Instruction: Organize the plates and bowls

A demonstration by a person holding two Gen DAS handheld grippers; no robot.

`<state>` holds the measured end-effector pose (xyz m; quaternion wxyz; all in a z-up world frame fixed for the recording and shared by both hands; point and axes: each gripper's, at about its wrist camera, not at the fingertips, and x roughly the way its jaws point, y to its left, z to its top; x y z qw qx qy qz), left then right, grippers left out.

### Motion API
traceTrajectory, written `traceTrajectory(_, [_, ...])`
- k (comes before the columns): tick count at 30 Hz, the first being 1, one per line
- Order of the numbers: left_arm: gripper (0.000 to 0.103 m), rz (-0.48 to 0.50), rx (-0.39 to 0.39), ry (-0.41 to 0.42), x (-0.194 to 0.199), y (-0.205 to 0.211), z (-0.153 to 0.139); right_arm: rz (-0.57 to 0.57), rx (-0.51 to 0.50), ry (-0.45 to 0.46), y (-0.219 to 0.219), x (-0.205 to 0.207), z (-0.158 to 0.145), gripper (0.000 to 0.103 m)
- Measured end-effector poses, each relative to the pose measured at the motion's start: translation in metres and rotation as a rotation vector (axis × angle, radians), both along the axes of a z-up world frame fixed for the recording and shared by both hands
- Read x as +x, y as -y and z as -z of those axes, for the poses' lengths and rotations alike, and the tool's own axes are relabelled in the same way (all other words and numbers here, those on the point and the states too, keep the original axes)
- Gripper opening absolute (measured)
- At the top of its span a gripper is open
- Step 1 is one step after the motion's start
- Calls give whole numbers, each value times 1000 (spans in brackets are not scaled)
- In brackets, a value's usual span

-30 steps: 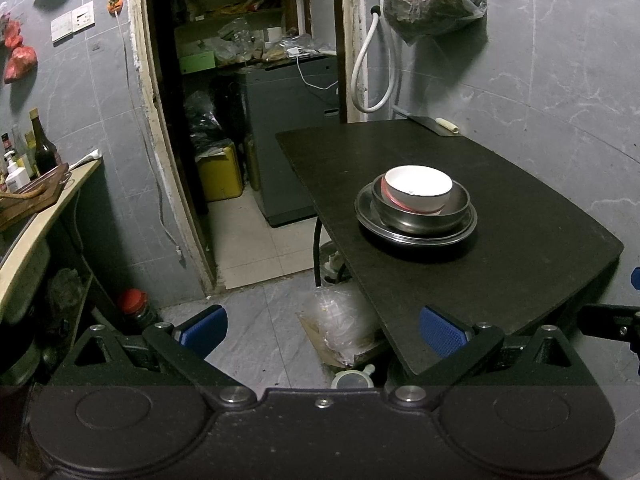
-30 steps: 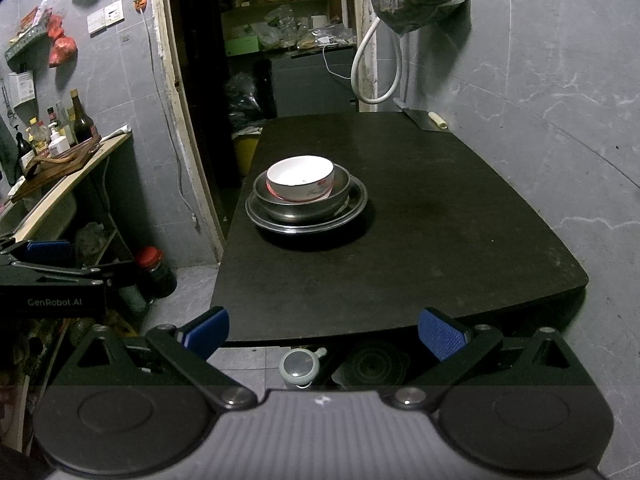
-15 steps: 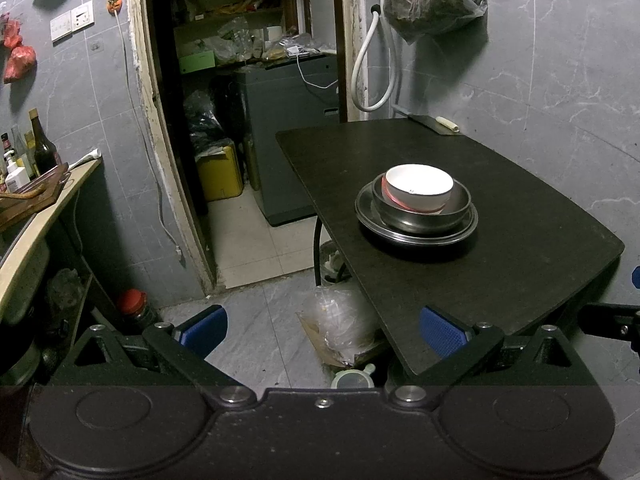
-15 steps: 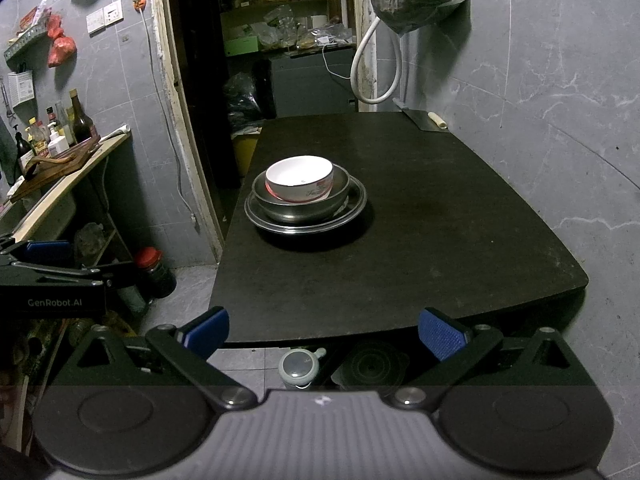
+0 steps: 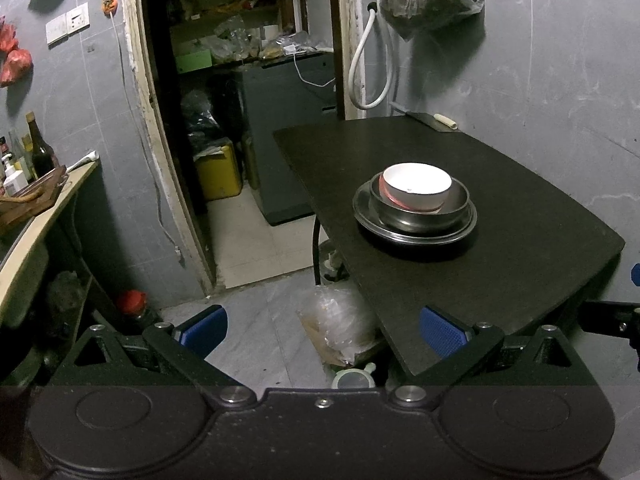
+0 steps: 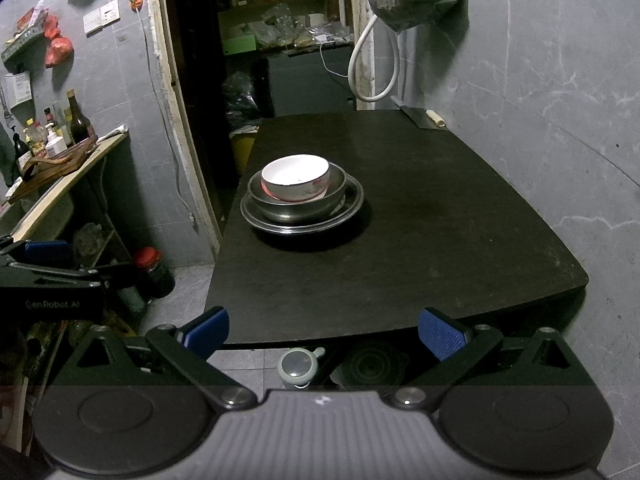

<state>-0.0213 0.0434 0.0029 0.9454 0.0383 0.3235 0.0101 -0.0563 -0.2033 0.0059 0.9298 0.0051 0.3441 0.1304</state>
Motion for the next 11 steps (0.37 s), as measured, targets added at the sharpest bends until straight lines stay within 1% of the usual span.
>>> traceTrajectory(11, [102, 10, 4, -4, 4, 0, -1, 11, 0, -12, -2, 4, 2, 103])
